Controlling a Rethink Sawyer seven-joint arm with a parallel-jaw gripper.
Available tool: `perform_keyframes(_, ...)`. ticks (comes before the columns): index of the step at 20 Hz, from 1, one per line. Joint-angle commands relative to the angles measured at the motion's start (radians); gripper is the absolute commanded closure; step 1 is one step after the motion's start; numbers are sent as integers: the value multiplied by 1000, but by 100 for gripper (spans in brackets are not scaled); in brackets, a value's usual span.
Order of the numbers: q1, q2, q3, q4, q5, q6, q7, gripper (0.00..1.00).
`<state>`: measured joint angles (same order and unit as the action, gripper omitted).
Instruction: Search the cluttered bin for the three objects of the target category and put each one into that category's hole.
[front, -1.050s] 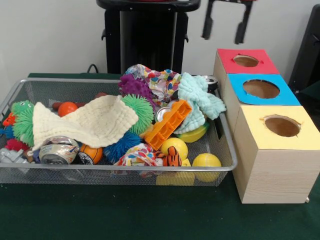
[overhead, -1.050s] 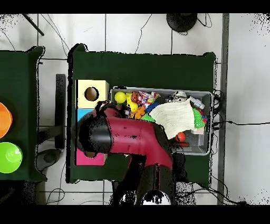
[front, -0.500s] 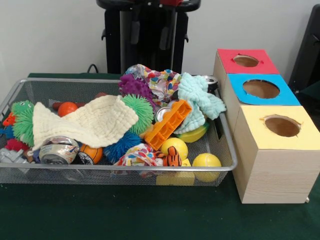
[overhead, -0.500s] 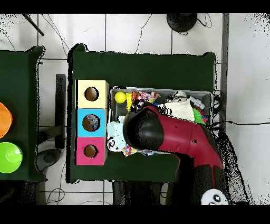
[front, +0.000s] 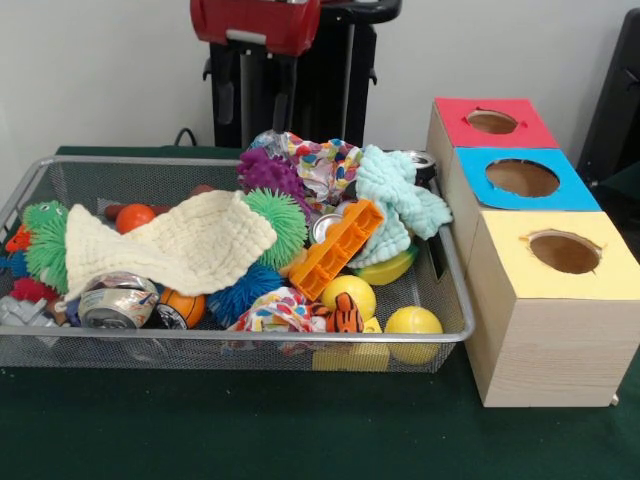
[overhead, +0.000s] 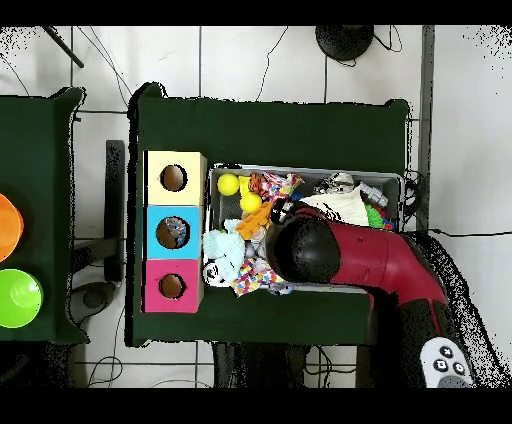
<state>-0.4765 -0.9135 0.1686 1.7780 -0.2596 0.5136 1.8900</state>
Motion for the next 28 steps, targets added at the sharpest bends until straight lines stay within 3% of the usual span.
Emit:
perform_keyframes(1, -108, 78, 221, 85, -162, -57, -294, 0)
perform_keyframes(8, -153, 130, 261, 100, -266, -119, -202, 0)
perform_keyframes(13, -239, 186, 352, 49, -295, -60, -278, 0)
perform_keyframes(19, -341, 153, 447, -25, -297, 89, -390, 0)
perform_keyframes(23, -373, 151, 486, -80, -308, 157, -432, 0)
perform_keyframes(28, -384, 205, 507, -130, -335, 176, -444, 0)
